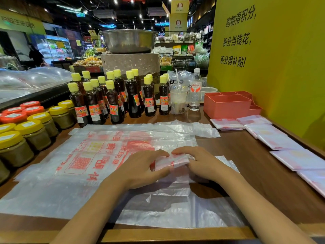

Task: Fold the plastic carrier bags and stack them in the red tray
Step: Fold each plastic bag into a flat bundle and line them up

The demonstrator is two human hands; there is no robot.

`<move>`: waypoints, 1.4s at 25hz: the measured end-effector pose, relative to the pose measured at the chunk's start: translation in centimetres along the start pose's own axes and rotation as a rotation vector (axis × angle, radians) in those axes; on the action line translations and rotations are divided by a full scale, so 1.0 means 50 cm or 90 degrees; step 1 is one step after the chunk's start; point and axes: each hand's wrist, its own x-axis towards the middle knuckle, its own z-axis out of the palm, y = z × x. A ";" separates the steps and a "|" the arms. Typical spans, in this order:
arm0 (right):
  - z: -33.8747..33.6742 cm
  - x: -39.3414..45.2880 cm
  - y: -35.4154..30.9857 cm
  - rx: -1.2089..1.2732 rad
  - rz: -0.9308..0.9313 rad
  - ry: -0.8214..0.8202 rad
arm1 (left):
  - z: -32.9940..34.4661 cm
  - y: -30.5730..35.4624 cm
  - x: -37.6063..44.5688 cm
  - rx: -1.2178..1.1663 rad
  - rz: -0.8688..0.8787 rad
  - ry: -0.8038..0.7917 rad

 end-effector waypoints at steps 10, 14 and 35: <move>0.010 0.002 0.003 0.113 -0.033 0.030 | 0.003 -0.023 -0.002 -0.183 0.028 0.074; 0.018 0.017 -0.001 0.193 -0.037 0.105 | 0.012 -0.028 0.008 -0.265 -0.009 0.182; 0.053 -0.002 -0.023 -0.247 -0.052 -0.019 | 0.052 -0.016 0.012 0.157 -0.027 -0.113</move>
